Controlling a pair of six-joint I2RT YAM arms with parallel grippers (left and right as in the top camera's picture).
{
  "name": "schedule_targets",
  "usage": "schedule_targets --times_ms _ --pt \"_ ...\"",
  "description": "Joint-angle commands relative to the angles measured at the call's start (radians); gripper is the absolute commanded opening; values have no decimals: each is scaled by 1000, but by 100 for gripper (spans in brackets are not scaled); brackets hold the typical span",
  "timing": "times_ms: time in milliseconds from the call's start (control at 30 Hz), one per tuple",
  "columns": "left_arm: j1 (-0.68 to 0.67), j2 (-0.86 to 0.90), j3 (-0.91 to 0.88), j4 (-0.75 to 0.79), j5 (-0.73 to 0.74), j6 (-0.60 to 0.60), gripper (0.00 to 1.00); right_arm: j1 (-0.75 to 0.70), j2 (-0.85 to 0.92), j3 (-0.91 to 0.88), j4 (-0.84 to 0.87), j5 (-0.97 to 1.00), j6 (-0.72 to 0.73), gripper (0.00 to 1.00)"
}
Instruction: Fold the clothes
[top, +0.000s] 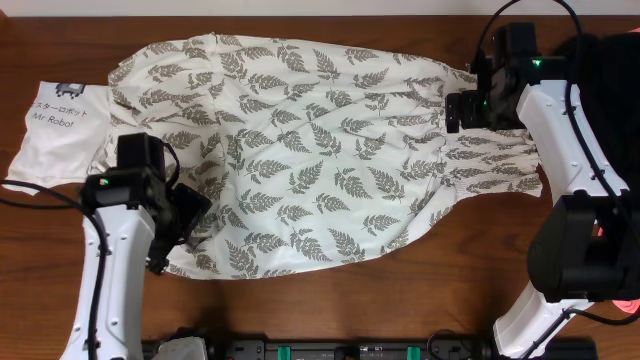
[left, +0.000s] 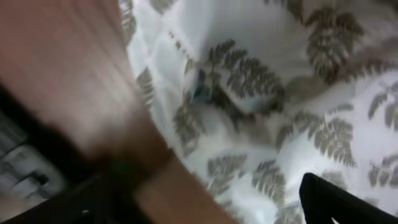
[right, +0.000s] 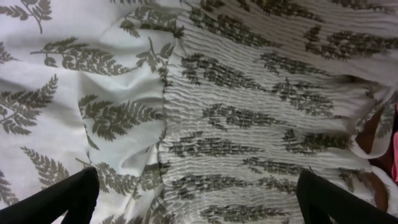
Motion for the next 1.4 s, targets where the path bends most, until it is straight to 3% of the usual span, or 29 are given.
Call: schedule_targets --times_ms 0,233,667,1367 --pt "10 -8 -89 87 -28 -78 98 0 2 -3 46 10 -8 99" --pt "101 -8 -131 179 -26 -60 98 4 2 -3 86 10 -8 99" --pt "323 -4 -141 246 -15 105 98 6 2 -3 85 10 -8 99" --pt "345 -3 -464 626 39 151 98 6 2 -3 86 10 -8 99"
